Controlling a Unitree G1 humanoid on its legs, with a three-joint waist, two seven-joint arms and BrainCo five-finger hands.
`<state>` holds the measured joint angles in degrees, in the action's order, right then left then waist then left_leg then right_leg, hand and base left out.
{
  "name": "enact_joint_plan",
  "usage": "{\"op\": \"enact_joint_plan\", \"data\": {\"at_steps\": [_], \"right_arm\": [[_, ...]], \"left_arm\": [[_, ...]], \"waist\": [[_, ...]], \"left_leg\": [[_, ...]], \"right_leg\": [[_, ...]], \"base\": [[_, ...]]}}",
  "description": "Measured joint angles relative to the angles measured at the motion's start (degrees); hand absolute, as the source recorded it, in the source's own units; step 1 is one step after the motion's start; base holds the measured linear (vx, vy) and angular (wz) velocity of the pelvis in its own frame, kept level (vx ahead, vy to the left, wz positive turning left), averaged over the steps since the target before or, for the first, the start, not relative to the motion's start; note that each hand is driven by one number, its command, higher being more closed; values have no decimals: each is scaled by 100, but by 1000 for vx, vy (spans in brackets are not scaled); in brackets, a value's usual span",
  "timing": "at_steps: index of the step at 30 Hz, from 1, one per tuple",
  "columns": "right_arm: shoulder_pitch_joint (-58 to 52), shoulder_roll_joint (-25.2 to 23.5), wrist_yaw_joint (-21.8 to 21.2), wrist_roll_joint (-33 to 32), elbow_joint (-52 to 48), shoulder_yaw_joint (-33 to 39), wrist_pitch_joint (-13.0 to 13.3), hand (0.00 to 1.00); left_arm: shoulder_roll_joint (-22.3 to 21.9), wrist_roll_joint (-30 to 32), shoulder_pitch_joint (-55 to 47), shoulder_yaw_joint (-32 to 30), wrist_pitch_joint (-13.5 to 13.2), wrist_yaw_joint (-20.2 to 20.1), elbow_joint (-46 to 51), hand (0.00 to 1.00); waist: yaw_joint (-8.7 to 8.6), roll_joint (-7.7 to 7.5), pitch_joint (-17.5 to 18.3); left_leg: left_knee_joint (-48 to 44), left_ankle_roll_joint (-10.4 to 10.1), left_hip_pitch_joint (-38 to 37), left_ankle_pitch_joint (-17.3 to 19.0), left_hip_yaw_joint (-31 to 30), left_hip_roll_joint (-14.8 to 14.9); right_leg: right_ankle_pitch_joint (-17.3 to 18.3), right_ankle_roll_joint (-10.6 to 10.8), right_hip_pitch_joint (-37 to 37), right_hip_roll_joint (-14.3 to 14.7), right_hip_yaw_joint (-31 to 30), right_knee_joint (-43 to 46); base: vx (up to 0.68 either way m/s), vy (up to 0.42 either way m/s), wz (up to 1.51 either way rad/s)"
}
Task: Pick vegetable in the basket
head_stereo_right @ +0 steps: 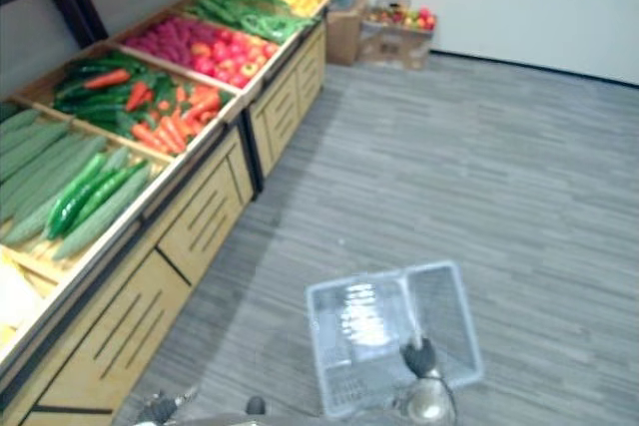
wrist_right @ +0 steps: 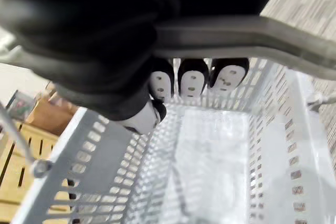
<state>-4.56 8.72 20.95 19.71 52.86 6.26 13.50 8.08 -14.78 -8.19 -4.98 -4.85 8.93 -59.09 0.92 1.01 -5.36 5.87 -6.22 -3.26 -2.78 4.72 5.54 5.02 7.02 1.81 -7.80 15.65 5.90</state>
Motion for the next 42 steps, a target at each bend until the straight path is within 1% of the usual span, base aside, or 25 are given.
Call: {"op": "enact_joint_plan", "data": {"at_steps": [2, 6, 9, 12, 15, 17, 18, 20, 21, 22, 23, 24, 25, 26, 29, 31, 33, 35, 36, 37, 38, 39, 40, 41, 42], "right_arm": [[-1, 38, -1, 1, -1, 5, -78, 100], [-9, 175, -62, 56, -20, 13, -128, 100], [-14, 277, -209, 62, -62, 8, -132, 100], [-12, 311, -404, 68, -181, -1, -130, 100], [4, 336, -530, 68, -303, -39, -130, 100], [38, 392, -571, 71, -304, -130, -131, 100], [51, 433, -623, 74, -304, -179, -134, 100], [58, 479, -653, 100, -305, -176, -140, 100], [30, 472, -661, 159, -301, -50, -174, 100], [27, 461, -667, 180, -297, 19, -208, 100], [9, 487, -669, 176, -289, 68, -284, 100], [8, 536, -656, 175, -239, 146, -322, 100], [40, 623, -654, 177, -215, 192, -325, 100], [126, 651, -655, 188, -121, 179, -308, 100], [429, 514, -666, 289, -33, 103, -192, 100], [456, 343, -681, 286, -45, 102, -89, 100], [434, 270, -700, 286, -37, 103, -85, 100], [433, 245, -714, 287, -19, 104, -88, 100], [418, 244, -715, 286, -16, 114, -112, 100], [393, 240, -715, 287, -15, 128, -155, 100], [368, 238, -723, 289, -13, 138, -180, 100], [285, 195, -712, 277, -14, 261, -227, 100], [245, 185, -664, 276, -17, 353, -279, 100], [277, 184, -639, 277, -27, 406, -290, 100], [329, 183, -568, 271, -35, 478, -293, 100]], "left_arm": [[0, 30, 7, 7, 3, 3, -1, 0], [-1, 30, -67, 12, 55, 6, -4, 0], [-2, 29, -98, 16, 80, 36, -2, 0], [-13, 26, -119, 18, 129, 99, 0, 0], [-18, 9, -140, 19, 122, 157, 51, 0], [-30, -34, -259, 15, 102, 200, 138, 0], [-55, -74, -395, 14, 82, 201, 238, 0], [-130, -69, -564, 17, 29, 190, 334, 0], [-172, -65, -552, 12, 35, 178, 338, 0], [-179, -65, -550, 8, 37, 175, 336, 0], [-197, -17, -556, 12, 42, 125, 326, 0], [-228, -1, -572, 13, 46, 66, 325, 0], [-284, 0, -663, 1, 51, 39, 324, 0], [-309, 1, -754, -19, 59, 27, 309, 0], [-388, 1, -997, -120, 165, 40, 183, 0], [-459, -2, -1083, -221, 245, 147, 55, 0], [-460, 24, -1077, -236, 247, 188, 28, 0], [-459, 177, -1060, -273, 238, 185, 4, 0], [-443, 256, -1031, -282, 233, 183, -15, 0], [-403, 256, -1004, -287, 233, 176, -30, 0], [-380, 256, -991, -295, 235, 168, -32, 0], [-360, 258, -978, -306, 246, 141, -40, 0], [-357, 260, -975, -303, 251, 117, -32, 0], [-345, 261, -964, -305, 253, 94, -35, 0], [-317, 244, -921, -315, 254, 75, -21, 0]], "waist": [[-7, -26, 9], [-50, -51, 11], [-67, -41, 15], [-62, -26, 11], [-47, -4, -14], [15, 18, -25], [91, 27, -30], [76, 7, -44], [69, 68, -65], [48, 55, -94], [-6, -13, -139], [2, 35, -143], [49, 140, -162], [104, 135, -163], [175, 126, -176], [213, 107, -187], [237, 98, -193], [231, 80, -204], [227, 53, -221], [229, -8, -257], [231, -49, -279], [216, -90, -295], [140, -98, -306], [120, -103, -309], [72, -91, -319]], "left_leg": [[1, -4, -3, 3, 51, 2], [3, -26, -91, 20, 103, 12], [2, -35, -97, 27, 73, 32], [-1, -31, -57, 22, -123, 32], [-37, -25, 68, -50, -554, -23], [-38, -33, 123, -117, -813, -82], [-38, -46, 161, -170, -902, -128], [-36, 72, 358, -352, -602, -247], [-61, 526, 456, -249, 220, -202], [-130, 654, 489, -142, 715, -132], [-440, 975, 543, 27, 1686, -6], [-791, 1088, 560, -19, 2424, 153], [-920, 818, 555, -264, 2666, 202], [-891, 787, 550, -239, 2591, 121], [-647, 768, 512, -268, 2546, -84], [-279, 756, 384, -409, 2458, -281], [-35, 752, 257, -511, 2399, -392], [-30, 747, 253, -504, 2338, -434], [-5, 731, 252, -486, 2315, -465], [0, 707, 230, -384, 2312, -542], [1, 722, 209, -320, 2314, -607], [3, 728, 173, -160, 2291, -686], [0, 710, 96, -175, 2290, -734], [-1, 722, 70, -163, 2281, -743], [-3, 778, -10, -94, 2211, -697]], "right_leg": [[-14, -1, 10, 8, -15, -40], [-31, 0, 120, 32, -22, -144], [-30, -1, 169, 56, 26, -179], [-2, -29, 215, 46, 233, -134], [214, -35, 234, -50, 643, 153], [396, -23, 232, -154, 905, 410], [523, -13, 235, -242, 1094, 584], [704, 17, 304, -484, 1599, 770], [768, 56, 465, -589, 2068, 846], [764, 71, 602, -623, 2316, 842], [718, 133, 854, -771, 2729, 823], [719, 138, 1010, -862, 3000, 890], [753, 189, 1143, -892, 3045, 951], [784, 243, 1192, -942, 2985, 928], [739, 323, 1227, -963, 2856, 711], [736, 329, 1290, -971, 2787, 539], [710, 378, 1352, -983, 2788, 518], [694, 408, 1363, -1047, 2783, 552], [685, 453, 1367, -1101, 2782, 602], [721, 556, 1369, -1212, 2786, 670], [742, 600, 1375, -1288, 2788, 760], [740, 616, 1325, -1464, 2770, 1143], [656, 442, 989, -1832, 2582, 2057], [545, 144, 769, -1995, 2393, 2555], [86, -784, 349, -2182, 2013, 3417]], "base": [[42, 18, -4], [50, 9, -2], [32, -2, 5], [19, -7, 29], [23, -14, 72], [32, -34, 79], [15, -42, 89], [-23, 1, 136], [-47, 39, 156], [-12, 30, 211], [45, 120, 211], [72, 172, 225], [55, 188, 155], [40, 86, 83], [29, 58, 20], [13, 25, 20], [3, 5, 18], [16, 5, 10], [27, 12, 6], [33, 22, 4], [56, 50, 4], [83, 79, 13], [87, 112, 15], [88, 151, 18], [78, 142, 17]]}}
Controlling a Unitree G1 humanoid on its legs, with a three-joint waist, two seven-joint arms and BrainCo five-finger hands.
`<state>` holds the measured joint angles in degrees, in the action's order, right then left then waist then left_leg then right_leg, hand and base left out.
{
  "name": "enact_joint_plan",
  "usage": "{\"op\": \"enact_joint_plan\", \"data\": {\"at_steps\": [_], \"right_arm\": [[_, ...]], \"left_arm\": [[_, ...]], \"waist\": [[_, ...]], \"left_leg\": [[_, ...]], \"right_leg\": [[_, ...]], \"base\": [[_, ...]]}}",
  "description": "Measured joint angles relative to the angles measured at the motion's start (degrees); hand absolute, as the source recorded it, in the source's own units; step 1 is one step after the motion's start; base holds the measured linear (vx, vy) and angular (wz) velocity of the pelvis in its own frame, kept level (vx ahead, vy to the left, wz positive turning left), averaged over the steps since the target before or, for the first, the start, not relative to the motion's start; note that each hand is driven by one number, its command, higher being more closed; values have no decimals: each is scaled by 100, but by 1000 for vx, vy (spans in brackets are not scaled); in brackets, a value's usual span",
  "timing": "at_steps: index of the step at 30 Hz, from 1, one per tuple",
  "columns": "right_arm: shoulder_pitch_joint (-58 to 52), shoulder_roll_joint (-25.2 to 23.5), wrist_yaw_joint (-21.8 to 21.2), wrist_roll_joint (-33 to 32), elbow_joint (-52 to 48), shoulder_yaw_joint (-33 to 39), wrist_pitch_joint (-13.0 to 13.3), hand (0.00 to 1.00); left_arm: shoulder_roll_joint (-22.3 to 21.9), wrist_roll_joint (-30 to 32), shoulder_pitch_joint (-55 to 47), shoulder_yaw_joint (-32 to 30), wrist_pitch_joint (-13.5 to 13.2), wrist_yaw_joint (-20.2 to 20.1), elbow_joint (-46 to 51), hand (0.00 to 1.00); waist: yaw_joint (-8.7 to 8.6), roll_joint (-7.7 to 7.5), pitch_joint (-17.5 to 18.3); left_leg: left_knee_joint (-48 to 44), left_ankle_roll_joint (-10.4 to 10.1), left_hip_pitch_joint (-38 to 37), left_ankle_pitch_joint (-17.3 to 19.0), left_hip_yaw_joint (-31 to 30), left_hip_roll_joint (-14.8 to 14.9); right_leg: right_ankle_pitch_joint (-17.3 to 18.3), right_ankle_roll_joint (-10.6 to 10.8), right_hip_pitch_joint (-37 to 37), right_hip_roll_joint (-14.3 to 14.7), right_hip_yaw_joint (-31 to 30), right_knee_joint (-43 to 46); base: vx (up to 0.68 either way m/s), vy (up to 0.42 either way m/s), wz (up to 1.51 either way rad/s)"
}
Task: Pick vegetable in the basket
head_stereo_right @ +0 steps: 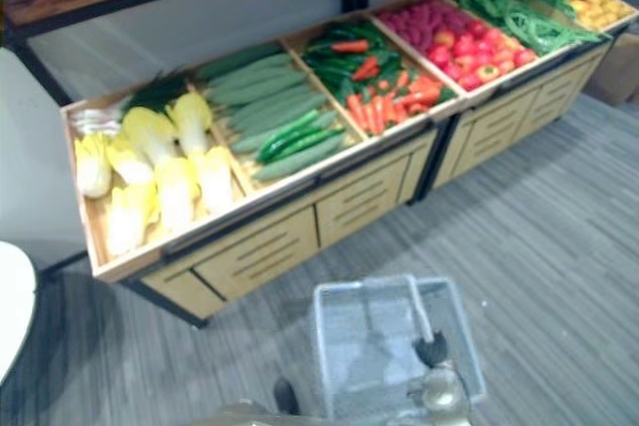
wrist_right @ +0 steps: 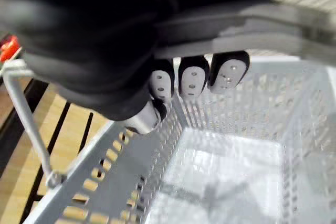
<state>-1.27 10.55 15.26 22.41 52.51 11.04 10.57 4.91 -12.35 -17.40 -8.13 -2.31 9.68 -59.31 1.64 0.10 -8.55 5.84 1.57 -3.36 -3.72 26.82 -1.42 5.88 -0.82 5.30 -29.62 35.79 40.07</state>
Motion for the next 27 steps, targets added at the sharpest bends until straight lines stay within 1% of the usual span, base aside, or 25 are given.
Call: {"op": "enact_joint_plan", "data": {"at_steps": [1, 2, 3, 4, 5, 6, 7, 8, 10, 11, 12, 13, 14, 15, 16, 17, 18, 19, 20, 21, 22, 23, 24, 25, 27], "right_arm": [[-28, -8, 53, -2, 3, 5, -1, 100], [-92, -106, 115, -3, 3, 26, -5, 100], [-105, -127, 116, -5, 13, 11, -11, 100], [-103, -187, 172, -63, 14, 16, -24, 100], [-111, -239, 318, -121, 17, 44, -30, 100], [-122, -238, 368, -125, 22, 97, -33, 100], [-121, -232, 412, -128, 36, 109, -47, 100], [-118, -231, 453, -141, 99, 150, -57, 100], [-122, -235, 547, -265, 310, 257, -63, 100], [-119, -242, 557, -272, 364, 310, -58, 100], [-118, -250, 571, -274, 419, 410, -63, 100], [-153, -259, 561, -273, 425, 438, -95, 100], [-190, -261, 546, -264, 425, 425, -137, 100], [-319, -294, 520, -256, 423, 391, -229, 100], [-434, -393, 510, -278, 436, 425, -304, 100], [-454, -424, 506, -308, 443, 439, -331, 100], [-503, -433, 530, -371, 418, 466, -393, 100], [-472, -422, 532, -463, 424, 467, -453, 100], [-474, -393, 530, -492, 426, 466, -484, 100], [-478, -362, 511, -494, 431, 454, -498, 100], [-477, -353, 499, -494, 445, 444, -502, 100], [-485, -308, 464, -498, 471, 438, -504, 100], [-519, -310, 437, -539, 475, 429, -509, 100], [-560, -303, 424, -586, 495, 428, -524, 100], [-573, -286, 427, -693, 592, 430, -538, 100]], "left_arm": [[31, -20, 37, -12, 1, -4, 19, 0], [199, -58, 189, -7, 9, -5, 132, 0], [234, -87, 268, -11, 12, -5, 177, 0], [300, -110, 396, -26, 30, -2, 241, 0], [392, -110, 546, -48, 53, 0, 248, 0], [368, -112, 595, -80, 80, 7, 239, 0], [346, -128, 617, -82, 110, 9, 239, 0], [321, -239, 641, -88, 143, 10, 237, 0], [242, -329, 682, -142, 184, 2, 226, 0], [218, -323, 702, -157, 196, 0, 217, 0], [186, -305, 736, -247, 207, -11, 216, 0], [158, -262, 750, -322, 230, -23, 212, 0], [159, -248, 749, -354, 241, -27, 213, 0], [184, -203, 748, -394, 245, -50, 216, 0], [224, -134, 749, -534, 256, -74, 185, 0], [176, -81, 757, -593, 256, -79, 151, 0], [43, -31, 739, -705, 258, -88, 101, 0], [-49, -23, 740, -826, 299, -70, 80, 0], [-80, -23, 733, -855, 306, -53, 55, 0], [-144, -33, 688, -932, 307, -6, 42, 0], [-163, -49, 686, -970, 306, 30, 13, 0], [-186, -103, 681, -1038, 308, 77, -18, 0], [-179, -197, 668, -1038, 308, 86, -20, 0], [-179, -307, 666, -1037, 304, 87, -20, 0], [-167, -318, 669, -1038, 286, 103, -19, 0]], "waist": [[-14, 3, -13], [-27, -46, -125], [-20, -124, -170], [-14, -219, -252], [-41, -301, -310], [-40, -305, -312], [-45, -305, -313], [-40, -308, -311], [-52, -313, -311], [-66, -316, -317], [-56, -291, -359], [-13, -258, -392], [-4, -229, -409], [13, -344, -367], [12, -475, -338], [13, -408, -328], [1, -379, -285], [11, -226, -291], [16, -206, -286], [13, -128, -239], [13, -76, -210], [14, -94, -210], [4, -62, -146], [5, -65, -103], [0, -71, -65]], "left_leg": [[0, 43, -69, 53, -97, 44], [1, 108, -225, 130, -314, 91], [1, 129, -248, 144, -417, 114], [1, 128, -263, 146, -550, 154], [-4, 119, -262, 153, -748, 219], [-7, 100, -268, 176, -839, 252], [-10, 77, -270, 193, -884, 273], [-15, 37, -259, 218, -945, 288], [-101, -78, -197, 239, -1192, 300], [-205, -121, -143, 287, -1266, 319], [-423, -181, -76, 424, -1388, 408], [-644, -303, -61, 581, -1509, 523], [-733, -370, -58, 654, -1547, 579], [-864, -479, -23, 780, -1670, 602], [-912, -541, -53, 883, -1658, 645], [-904, -600, -88, 895, -1560, 802], [-886, -737, -144, 828, -1252, 1084], [-762, -953, -240, 691, -1054, 1288], [-674, -991, -303, 629, -1013, 1335], [-473, -1044, -440, 516, -945, 1407], [-393, -1048, -516, 462, -895, 1412], [-325, -1057, -607, 431, -849, 1446], [-356, -1061, -595, 428, -860, 1467], [-529, -1016, -503, 493, -864, 1497], [-1040, -922, -254, 631, -857, 1539]], "right_leg": [[-261, -250, -154, 12, -230, 307], [-106, 167, -351, 255, -863, 677], [58, 346, -441, 412, -1066, 682], [287, 499, -567, 664, -1296, 602], [552, 627, -734, 1054, -1458, 270], [582, 622, -813, 1248, -1506, -106], [581, 625, -838, 1380, -1573, -416], [569, 639, -861, 1577, -1726, -976], [415, 802, -939, 1951, -2226, -2371], [380, 823, -947, 2015, -2336, -2646], [163, 794, -952, 2130, -2467, -3019], [-109, 765, -978, 2217, -2561, -3215], [-240, 750, -985, 2234, -2605, -3271], [-663, 704, -968, 2150, -2675, -3300], [-742, 719, -897, 2052, -2688, -3132], [-694, 692, -869, 2149, -2603, -3096], [-606, 605, -869, 2291, -2500, -3112], [-492, 477, -808, 2441, -2397, -3128], [-469, 451, -795, 2495, -2373, -3127], [-390, 393, -775, 2595, -2368, -3110], [-339, 364, -771, 2636, -2377, -3077], [-235, 325, -774, 2682, -2385, -3016], [-117, 337, -792, 2696, -2365, -2951], [-42, 301, -794, 2698, -2342, -2926], [12, 287, -777, 2651, -2290, -2937]], "base": [[177, 149, 52], [172, 84, 59], [204, 67, 72], [155, 15, 76], [185, 4, 75], [156, -11, 62], [122, -19, 35], [157, -56, 38], [241, -98, 53], [254, -123, 60], [242, -152, 50], [234, -165, 45], [215, -205, 48], [212, -279, 71], [240, -317, 74], [267, -341, 59], [284, -298, 26], [254, -302, 15], [197, -239, 2], [110, -164, -6], [80, -122, -15], [42, -96, -9], [44, -93, -2], [32, -63, 10], [15, -17, 26]]}}
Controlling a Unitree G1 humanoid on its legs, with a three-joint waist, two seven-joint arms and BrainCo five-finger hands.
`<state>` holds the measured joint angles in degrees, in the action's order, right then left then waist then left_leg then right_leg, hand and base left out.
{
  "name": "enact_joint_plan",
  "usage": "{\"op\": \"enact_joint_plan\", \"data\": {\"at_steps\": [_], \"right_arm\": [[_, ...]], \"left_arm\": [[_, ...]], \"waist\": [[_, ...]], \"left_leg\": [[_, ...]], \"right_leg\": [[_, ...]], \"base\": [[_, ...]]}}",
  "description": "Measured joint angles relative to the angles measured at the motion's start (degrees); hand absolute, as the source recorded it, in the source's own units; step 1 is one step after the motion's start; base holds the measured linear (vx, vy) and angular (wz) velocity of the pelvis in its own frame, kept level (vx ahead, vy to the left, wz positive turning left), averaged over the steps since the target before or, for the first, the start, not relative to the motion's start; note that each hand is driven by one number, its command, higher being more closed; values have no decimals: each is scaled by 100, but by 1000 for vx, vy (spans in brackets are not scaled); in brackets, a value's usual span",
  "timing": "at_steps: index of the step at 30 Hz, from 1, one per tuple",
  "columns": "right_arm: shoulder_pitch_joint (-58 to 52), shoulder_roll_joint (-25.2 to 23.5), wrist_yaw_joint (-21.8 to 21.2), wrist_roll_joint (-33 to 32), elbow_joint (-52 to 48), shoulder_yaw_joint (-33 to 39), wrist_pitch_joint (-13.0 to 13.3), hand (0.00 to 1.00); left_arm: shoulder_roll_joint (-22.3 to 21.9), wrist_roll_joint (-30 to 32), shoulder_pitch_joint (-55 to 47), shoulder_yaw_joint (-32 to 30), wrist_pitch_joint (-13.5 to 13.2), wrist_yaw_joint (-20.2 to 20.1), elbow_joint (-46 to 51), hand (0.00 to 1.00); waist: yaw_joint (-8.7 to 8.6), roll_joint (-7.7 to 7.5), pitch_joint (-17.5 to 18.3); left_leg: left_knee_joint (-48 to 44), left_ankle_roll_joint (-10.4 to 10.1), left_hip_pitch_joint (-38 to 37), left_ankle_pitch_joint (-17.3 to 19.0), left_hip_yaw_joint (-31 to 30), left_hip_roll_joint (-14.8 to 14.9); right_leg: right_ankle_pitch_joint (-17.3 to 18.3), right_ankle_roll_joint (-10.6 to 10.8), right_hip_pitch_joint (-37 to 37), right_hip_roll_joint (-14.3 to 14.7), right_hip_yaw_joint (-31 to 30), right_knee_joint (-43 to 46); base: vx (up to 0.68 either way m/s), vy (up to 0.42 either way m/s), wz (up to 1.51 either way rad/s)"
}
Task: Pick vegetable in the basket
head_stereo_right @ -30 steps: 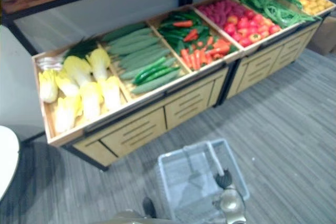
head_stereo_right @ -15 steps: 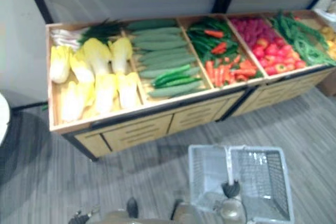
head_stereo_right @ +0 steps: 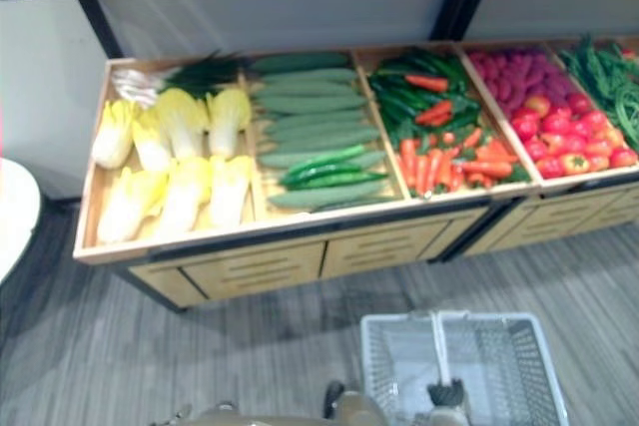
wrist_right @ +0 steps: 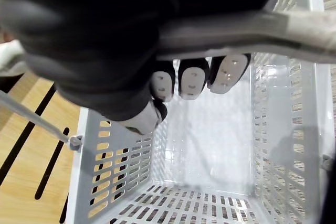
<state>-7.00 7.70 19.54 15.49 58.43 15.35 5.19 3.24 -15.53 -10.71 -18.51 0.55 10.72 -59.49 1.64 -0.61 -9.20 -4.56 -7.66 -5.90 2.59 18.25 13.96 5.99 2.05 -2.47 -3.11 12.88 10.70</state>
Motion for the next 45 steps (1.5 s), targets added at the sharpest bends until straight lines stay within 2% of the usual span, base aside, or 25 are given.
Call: {"op": "enact_joint_plan", "data": {"at_steps": [1, 3, 5, 7, 8, 11, 12, 16, 18, 20, 22, 23, 28, 32, 35, 37, 40, 45], "right_arm": [[-32, 12, 5, -159, 116, 9, -69, 100], [-112, 51, 4, -278, 156, 55, -185, 100], [-152, 81, 1, -313, 293, 231, -246, 100], [-169, 150, -12, -314, 302, 368, -288, 100], [-180, 161, -12, -313, 302, 414, -303, 100], [-151, 184, -69, -323, 301, 448, -350, 100], [-145, 185, -130, -337, 300, 438, -351, 100], [-155, 239, -127, -379, 300, 429, -344, 100], [-157, 251, -117, -434, 299, 384, -336, 100], [-167, 230, -102, -442, 292, 311, -321, 100], [-186, 218, -99, -438, 259, 203, -307, 100], [-218, 195, -99, -430, 232, 143, -265, 100], [-326, 144, -67, -428, 71, -41, -186, 100], [-333, 159, -41, -419, 68, -117, -185, 100], [-345, 164, -41, -415, 49, -225, -129, 100], [-317, 178, -41, -396, 49, -259, -92, 100], [-271, 246, -45, -335, 49, -416, -63, 100], [-21, 275, -71, -296, 10, -599, 78, 100]], "left_arm": [[31, -29, 28, -2, -5, 28, -3, 0], [16, -162, 7, -5, -40, 45, -34, 0], [-9, -224, -34, -44, -97, 63, -112, 0], [-115, -224, -64, -218, -315, 262, -131, 0], [-119, -228, -52, -229, -365, 317, -131, 0], [-86, -233, 116, -373, -791, 791, -59, 0], [-85, -232, 159, -386, -977, 1059, 73, 0], [-90, -158, 323, -362, -1585, 1849, 665, 0], [-82, 30, 454, -321, -1922, 2352, 1286, 0], [-42, 289, 493, -316, -2116, 2735, 1771, 0], [5, 342, 495, -318, -2227, 2948, 2053, 0], [58, 343, 497, -319, -2326, 3096, 2281, 0], [399, 339, 665, -334, -2504, 3610, 2763, 0], [478, 319, 749, -323, -2518, 3542, 2844, 0], [598, 311, 862, -282, -2406, 3451, 2829, 0], [877, 213, 1062, -187, -2104, 3279, 2618, 0], [1166, -73, 1354, -181, -1852, 3126, 2237, 0], [1846, -460, 2090, -172, -1339, 2759, 1767, 0]], "waist": [[-1, -52, -2], [1, -31, -2], [11, 34, 25], [6, 184, 132], [7, 188, 137], [19, 189, 148], [13, 184, 160], [-3, 256, 206], [-7, 273, 214], [-11, 233, 195], [-30, 219, 213], [-35, 163, 211], [-120, 97, 218], [-153, 95, 227], [-182, 89, 226], [-194, 84, 222], [-301, 55, 162], [-310, -65, -164]], "left_leg": [[-658, 33, 329, 6, 31, 0], [-1107, 58, 495, -14, 22, 15], [-1135, 98, 483, -44, 30, 13], [-711, 125, 404, -129, 60, -74], [-583, 146, 356, -177, 72, -100], [-222, 132, 280, -491, 140, -229], [-48, 108, 199, -590, 151, -260], [622, 92, -37, -682, 146, -261], [790, 89, -25, -670, 134, -269], [811, 108, -31, -570, 141, -310], [756, 107, -22, -441, 157, -349], [734, 105, 5, -394, 161, -380], [748, 127, 64, -361, 172, -485], [734, 141, 37, -333, 301, -522], [717, 163, -3, -319, 355, -509], [714, 153, -49, -283, 463, -486], [658, 144, -42, -244, 502, -473], [482, 132, 212, -212, 715, -423]], "right_leg": [[1, 8, 116, -127, 108, -95], [-18, 37, 305, -207, 190, -195], [-48, 79, 481, -250, 241, -330], [-99, 136, 454, -256, 263, -427], [-129, 128, 436, -256, 267, -463], [-291, 122, 376, -284, 247, -558], [-315, 109, 375, -269, 232, -583], [-330, 114, 260, -111, 229, -615], [-362, 146, 177, -73, 195, -632], [-400, 204, 157, -69, 54, -658], [-471, 214, 168, -83, -27, -702], [-544, 219, 178, -92, -67, -786], [-716, 249, 172, -152, -221, -993], [-825, 243, 184, -129, -349, -1061], [-855, 219, 185, -90, -433, -1069], [-856, 217, 165, -49, -552, -1070], [-857, 216, 152, -41, -598, -1067], [-940, 198, -174, -5, -822, -1055]], "base": [[8, 7, 41], [24, 12, 37], [28, 40, 23], [41, 63, 16], [29, 47, 8], [-13, -5, -2], [-55, -19, -7], [-82, -12, -3], [-81, 29, 1], [-70, 51, -7], [-50, 59, -11], [-41, 47, -11], [17, 43, -4], [74, 25, -16], [88, 5, -17], [43, -3, -24], [8, -3, -13], [-46, -18, -22]]}}
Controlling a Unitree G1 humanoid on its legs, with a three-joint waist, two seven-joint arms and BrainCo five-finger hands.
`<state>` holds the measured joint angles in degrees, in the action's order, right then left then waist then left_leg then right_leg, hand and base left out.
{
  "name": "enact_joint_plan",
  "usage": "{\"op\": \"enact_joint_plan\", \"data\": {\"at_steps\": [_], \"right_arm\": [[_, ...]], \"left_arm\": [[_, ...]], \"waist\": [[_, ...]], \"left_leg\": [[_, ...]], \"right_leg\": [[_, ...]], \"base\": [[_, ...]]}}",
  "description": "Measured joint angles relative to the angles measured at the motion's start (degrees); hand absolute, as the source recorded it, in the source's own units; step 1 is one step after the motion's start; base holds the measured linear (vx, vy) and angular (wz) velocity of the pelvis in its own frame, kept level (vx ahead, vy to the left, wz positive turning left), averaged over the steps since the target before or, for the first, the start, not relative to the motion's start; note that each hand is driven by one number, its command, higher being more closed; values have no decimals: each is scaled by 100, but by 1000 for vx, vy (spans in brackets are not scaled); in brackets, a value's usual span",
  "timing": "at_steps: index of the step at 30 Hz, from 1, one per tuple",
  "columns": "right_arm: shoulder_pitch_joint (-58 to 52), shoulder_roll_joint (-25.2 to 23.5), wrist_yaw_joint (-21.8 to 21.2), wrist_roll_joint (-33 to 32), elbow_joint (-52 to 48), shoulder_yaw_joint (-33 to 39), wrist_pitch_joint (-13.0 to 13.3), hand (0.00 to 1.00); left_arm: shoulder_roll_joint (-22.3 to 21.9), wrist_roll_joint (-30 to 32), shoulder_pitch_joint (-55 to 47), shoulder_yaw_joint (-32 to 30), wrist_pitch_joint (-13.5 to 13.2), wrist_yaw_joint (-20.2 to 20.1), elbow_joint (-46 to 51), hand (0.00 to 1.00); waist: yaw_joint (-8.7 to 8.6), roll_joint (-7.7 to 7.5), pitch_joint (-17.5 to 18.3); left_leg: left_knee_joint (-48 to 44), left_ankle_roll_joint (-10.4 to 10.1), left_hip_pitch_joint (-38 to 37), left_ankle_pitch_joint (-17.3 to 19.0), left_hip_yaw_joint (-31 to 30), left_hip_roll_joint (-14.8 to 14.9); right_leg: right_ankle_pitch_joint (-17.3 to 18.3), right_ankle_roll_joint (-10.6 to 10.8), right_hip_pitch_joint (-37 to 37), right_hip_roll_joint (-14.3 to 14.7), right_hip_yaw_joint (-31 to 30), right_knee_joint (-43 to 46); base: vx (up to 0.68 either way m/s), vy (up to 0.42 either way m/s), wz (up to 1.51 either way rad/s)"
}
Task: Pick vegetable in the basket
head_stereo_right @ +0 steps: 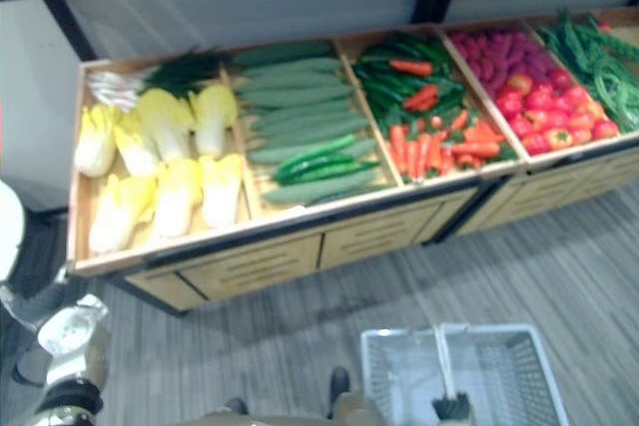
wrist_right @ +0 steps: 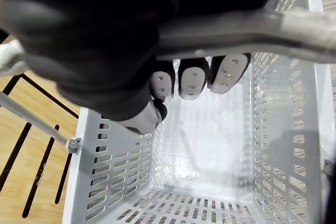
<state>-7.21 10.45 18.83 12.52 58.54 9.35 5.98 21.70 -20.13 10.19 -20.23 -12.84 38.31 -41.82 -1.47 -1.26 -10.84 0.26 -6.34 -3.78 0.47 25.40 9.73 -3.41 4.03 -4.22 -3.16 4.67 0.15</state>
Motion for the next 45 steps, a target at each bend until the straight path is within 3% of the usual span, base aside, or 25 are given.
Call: {"op": "enact_joint_plan", "data": {"at_steps": [7, 16, 20, 27, 38, 45], "right_arm": [[156, 130, 12, -10, -239, -162, 55, 100], [236, 178, 158, -22, -633, -576, 60, 100], [259, 193, 182, -72, -766, -647, 58, 100], [258, 204, 183, -208, -908, -774, 56, 100], [270, 206, 190, -371, -1123, -968, 32, 100], [271, 206, 193, -397, -1159, -982, 31, 100]], "left_arm": [[419, -231, 744, 4, 249, -482, -195, 0], [717, -230, 1505, 116, 477, -663, -193, 0], [786, -220, 1795, 182, 500, -614, -193, 0], [950, -150, 2048, 168, 804, -483, -214, 0], [1108, -97, 2487, -60, 881, -285, -412, 0], [1115, 287, 2729, -267, 1250, -174, -638, 0]], "waist": [[6, 40, -449], [3, 0, -759], [4, -40, -845], [21, -122, -1004], [42, -210, -1174], [44, -220, -1181]], "left_leg": [[-286, 23, 377, 67, 109, 113], [-587, -20, 727, 171, 226, 273], [-702, -13, 860, 193, 235, 307], [-1089, 3, 1049, 377, 242, 441], [-1415, -4, 1359, 459, 242, 588], [-1457, 11, 1402, 473, 245, 591]], "right_leg": [[-59, -17, -393, 25, -132, 127], [-47, -63, -796, 114, -225, 341], [-60, -81, -924, 127, -264, 400], [-91, -112, -978, 170, -343, 400], [-335, -142, -1077, 218, -346, 182], [-340, -135, -1108, 210, -355, 180]], "base": [[-25, -16, -11], [1, -16, -8], [-3, -10, -4], [-38, -14, -5], [-27, -14, -3], [0, 0, 0]]}}
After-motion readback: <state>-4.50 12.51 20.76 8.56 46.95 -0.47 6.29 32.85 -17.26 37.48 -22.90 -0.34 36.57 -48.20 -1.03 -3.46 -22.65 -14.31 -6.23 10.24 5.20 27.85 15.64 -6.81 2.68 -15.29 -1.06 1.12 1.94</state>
